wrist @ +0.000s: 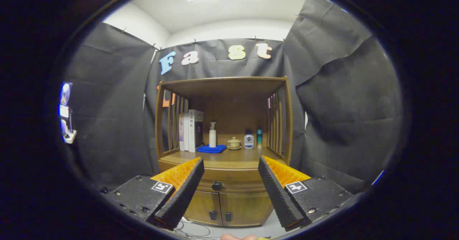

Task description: Pull open the drawer, take out the items inside it, and place them on the countertop above the cabinet.

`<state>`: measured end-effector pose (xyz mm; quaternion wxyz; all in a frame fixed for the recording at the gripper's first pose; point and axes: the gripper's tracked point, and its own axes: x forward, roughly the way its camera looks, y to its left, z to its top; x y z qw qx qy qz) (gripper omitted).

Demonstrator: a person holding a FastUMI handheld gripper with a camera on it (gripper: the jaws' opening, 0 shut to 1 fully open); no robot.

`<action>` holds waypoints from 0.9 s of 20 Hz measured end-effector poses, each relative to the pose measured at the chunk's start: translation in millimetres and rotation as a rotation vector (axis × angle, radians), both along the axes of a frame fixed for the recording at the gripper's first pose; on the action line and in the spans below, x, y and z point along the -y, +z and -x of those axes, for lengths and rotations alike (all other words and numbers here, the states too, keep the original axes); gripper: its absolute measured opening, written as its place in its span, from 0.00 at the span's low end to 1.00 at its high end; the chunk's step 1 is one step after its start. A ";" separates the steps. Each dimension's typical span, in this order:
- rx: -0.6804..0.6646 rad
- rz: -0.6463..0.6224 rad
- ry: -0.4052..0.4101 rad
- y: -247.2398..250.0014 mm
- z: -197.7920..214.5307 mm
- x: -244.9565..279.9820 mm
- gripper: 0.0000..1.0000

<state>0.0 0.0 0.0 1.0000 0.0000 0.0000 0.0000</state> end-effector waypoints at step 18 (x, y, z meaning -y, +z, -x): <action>-0.092 -0.012 0.097 -57.9 -51.4 -44.2 0.99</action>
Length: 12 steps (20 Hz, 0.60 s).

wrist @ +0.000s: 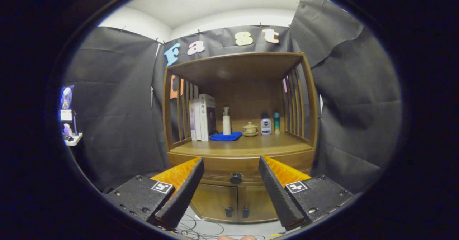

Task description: Pull open the drawer, take out the items inside it, and place them on the countertop above the cabinet.

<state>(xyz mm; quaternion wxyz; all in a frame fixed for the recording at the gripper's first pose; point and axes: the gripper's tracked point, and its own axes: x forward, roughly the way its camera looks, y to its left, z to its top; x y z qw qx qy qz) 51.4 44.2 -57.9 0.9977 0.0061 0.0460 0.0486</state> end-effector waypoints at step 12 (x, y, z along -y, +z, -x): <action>-0.125 0.032 0.012 -91.1 -82.7 -14.4 0.99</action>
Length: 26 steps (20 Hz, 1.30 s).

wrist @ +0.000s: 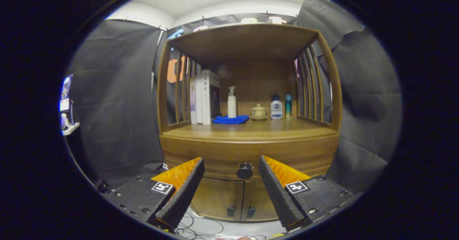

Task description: Pull open the drawer, take out the items inside it, and place them on the countertop above the cabinet.

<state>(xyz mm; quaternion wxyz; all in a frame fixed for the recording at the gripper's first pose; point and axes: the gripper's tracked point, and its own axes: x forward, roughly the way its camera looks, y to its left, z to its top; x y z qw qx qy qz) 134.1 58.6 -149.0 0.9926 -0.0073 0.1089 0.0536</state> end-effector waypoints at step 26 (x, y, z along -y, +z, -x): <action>-0.070 0.009 -0.156 -76.5 -96.1 22.7 0.35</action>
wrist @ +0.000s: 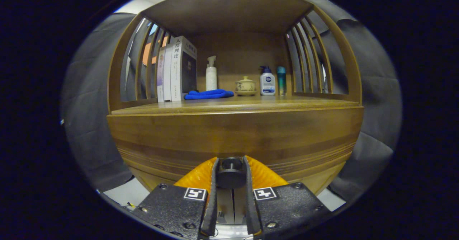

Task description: Pull open the drawer, take out the items inside it, and place them on the countertop above the cabinet.

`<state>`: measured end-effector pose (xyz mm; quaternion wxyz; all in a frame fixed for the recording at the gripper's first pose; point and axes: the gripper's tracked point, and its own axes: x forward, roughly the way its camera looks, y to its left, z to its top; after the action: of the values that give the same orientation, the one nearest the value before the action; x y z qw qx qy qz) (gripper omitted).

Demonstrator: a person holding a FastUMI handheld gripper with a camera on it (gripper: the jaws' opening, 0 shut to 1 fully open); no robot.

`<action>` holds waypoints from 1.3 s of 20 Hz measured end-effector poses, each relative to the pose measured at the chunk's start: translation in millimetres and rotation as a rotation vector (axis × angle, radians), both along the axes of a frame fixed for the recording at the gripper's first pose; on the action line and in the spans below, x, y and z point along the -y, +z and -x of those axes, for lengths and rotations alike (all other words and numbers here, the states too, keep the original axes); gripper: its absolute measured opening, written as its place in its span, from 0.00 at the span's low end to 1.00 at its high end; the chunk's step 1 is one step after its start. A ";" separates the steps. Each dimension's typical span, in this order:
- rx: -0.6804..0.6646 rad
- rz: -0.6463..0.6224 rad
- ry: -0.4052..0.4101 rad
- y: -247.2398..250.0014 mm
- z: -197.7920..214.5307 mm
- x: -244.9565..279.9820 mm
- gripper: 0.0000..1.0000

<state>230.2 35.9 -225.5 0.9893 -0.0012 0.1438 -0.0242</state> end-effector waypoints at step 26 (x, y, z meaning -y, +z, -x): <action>-0.044 -0.005 0.058 -2.0 170.3 -9.1 0.31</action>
<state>59.9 45.0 -227.5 0.9862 -0.0036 0.1654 0.0047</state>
